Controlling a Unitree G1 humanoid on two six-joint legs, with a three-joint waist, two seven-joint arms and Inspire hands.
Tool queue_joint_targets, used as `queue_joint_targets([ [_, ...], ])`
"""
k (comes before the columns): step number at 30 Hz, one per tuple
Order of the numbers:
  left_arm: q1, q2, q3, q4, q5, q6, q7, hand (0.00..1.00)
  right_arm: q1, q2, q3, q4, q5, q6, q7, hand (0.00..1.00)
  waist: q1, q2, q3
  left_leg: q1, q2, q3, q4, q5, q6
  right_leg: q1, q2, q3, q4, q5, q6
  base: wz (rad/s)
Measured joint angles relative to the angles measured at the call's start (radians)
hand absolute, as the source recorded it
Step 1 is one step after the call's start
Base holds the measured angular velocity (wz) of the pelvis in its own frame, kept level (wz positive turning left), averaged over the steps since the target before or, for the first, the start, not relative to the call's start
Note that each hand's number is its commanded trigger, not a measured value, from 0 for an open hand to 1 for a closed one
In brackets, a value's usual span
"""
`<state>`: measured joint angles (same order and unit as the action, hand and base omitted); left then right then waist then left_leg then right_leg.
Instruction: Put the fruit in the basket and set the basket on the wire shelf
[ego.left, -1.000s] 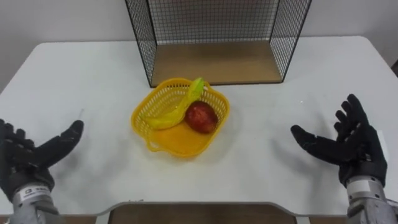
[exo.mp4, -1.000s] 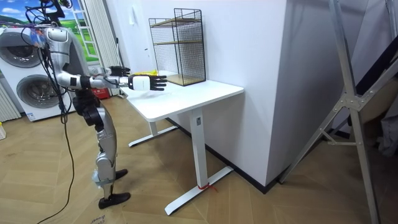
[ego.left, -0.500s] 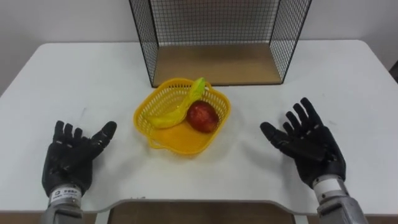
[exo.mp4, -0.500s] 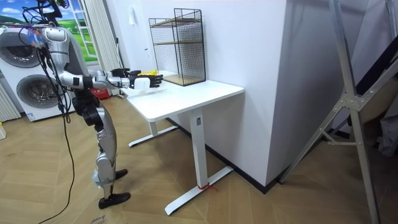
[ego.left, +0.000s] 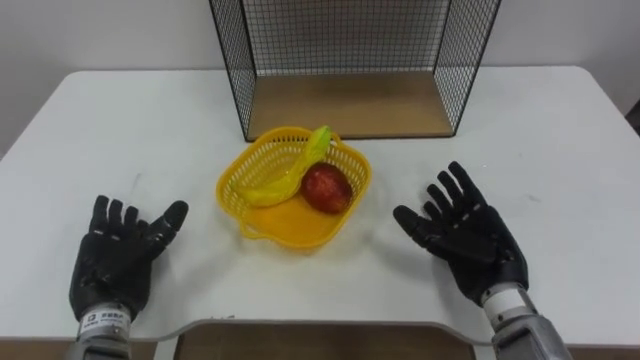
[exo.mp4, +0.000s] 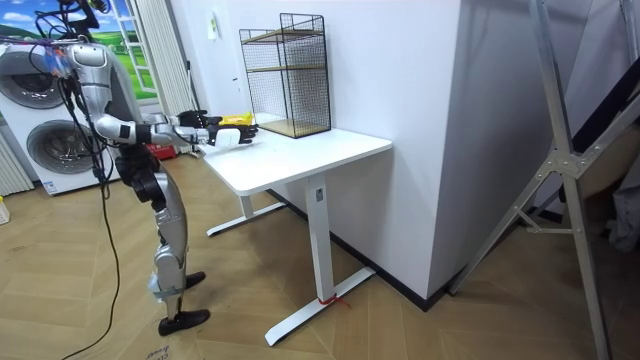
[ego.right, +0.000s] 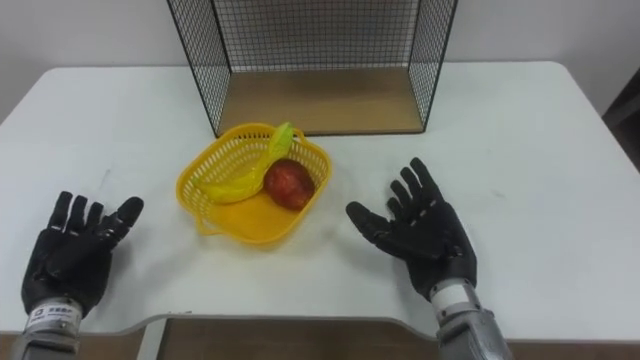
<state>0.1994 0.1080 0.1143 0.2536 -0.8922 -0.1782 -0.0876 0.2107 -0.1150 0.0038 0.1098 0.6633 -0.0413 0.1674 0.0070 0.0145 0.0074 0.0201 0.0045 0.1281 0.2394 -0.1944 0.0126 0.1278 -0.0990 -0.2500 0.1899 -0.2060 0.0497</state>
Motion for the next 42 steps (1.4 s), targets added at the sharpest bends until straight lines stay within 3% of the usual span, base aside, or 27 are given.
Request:
queue_joint_targets([
  [10, 0.000, -0.001, -0.028, -0.050, 0.039, 0.018, -0.011, 0.00, -0.006, 0.015, 0.035, 0.007, 0.000, -0.008, 0.045, 0.00, 0.002, -0.005, 0.0033, -0.004, 0.001, -0.001, 0.004, 0.000, 0.000, -0.002, 0.001, 0.001, 0.000, 0.000, 0.000, 0.00],
  [14, -0.019, -0.010, -0.077, -0.122, 0.094, 0.023, -0.039, 0.00, -0.010, 0.016, 0.048, 0.007, -0.001, -0.016, 0.072, 0.00, 0.000, -0.005, 0.0043, -0.014, 0.004, 0.003, 0.011, 0.000, 0.000, -0.007, 0.003, 0.006, 0.000, 0.001, -0.001, -0.02],
  [20, -0.056, -0.010, -0.078, -0.168, 0.144, 0.023, -0.060, 0.00, -0.011, 0.015, 0.049, 0.007, -0.003, -0.036, 0.079, 0.00, 0.000, -0.005, 0.0060, -0.010, 0.005, 0.005, 0.008, 0.000, 0.000, -0.005, 0.004, 0.007, -0.002, 0.001, -0.001, 0.00],
  [42, -0.057, -0.017, -0.092, -0.174, 0.179, 0.028, -0.082, 0.00, -0.030, 0.016, 0.056, 0.048, -0.050, -0.051, 0.146, 0.00, 0.002, -0.011, 0.0142, -0.007, 0.005, 0.021, -0.003, 0.000, -0.001, -0.015, 0.004, 0.027, -0.003, 0.001, -0.001, -0.02],
])
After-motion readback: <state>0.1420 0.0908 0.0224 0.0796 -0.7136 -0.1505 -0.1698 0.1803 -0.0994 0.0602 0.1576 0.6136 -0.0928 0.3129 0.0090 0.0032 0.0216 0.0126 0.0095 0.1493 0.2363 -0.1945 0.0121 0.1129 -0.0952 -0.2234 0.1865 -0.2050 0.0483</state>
